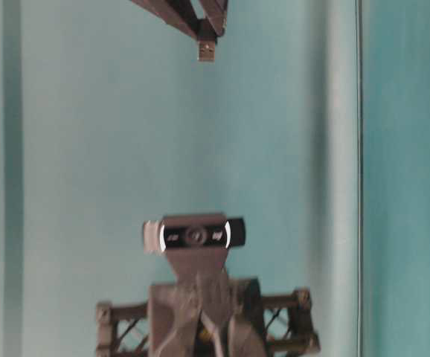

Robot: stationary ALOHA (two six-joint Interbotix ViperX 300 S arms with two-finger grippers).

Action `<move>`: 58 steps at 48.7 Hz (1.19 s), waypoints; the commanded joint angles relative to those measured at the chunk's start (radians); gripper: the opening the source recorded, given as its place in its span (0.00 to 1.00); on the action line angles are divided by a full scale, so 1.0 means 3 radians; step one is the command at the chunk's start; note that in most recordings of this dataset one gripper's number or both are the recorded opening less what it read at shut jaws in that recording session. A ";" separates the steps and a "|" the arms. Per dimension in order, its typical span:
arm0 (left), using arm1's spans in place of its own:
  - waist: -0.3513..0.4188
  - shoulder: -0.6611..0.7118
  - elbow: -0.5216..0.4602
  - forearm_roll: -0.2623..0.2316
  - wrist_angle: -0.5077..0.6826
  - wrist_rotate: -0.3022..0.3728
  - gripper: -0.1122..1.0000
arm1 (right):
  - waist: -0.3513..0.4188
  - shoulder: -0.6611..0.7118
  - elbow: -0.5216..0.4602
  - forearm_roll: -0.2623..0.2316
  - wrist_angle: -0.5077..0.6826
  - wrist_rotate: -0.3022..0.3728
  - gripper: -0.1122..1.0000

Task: Insert the USB using both arms.
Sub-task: 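Raise both grippers and bring the plug and socket toward each other, then align the right gripper's USB-A plug tip with the left gripper's socket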

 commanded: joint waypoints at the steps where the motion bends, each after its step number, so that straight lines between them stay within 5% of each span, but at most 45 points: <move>1: 0.0020 0.0031 -0.0179 -0.0041 0.0056 0.0066 0.36 | 0.0005 -0.0036 -0.0061 -0.0056 0.0072 -0.0005 0.27; 13: 0.0072 0.0153 -0.0353 -0.0041 0.0077 0.0000 0.36 | 0.0036 0.0010 -0.0061 -0.0322 0.0041 -0.0118 0.27; 32: 0.0087 0.0297 -0.0593 -0.0015 -0.0215 -0.0404 0.36 | 0.0031 0.0220 -0.0184 -0.0322 -0.0225 -0.0199 0.26; 58: 0.0020 0.0302 -0.0675 -0.0015 -0.0399 -0.0532 0.36 | -0.0087 0.0368 -0.0322 -0.0291 -0.0276 -0.0194 0.27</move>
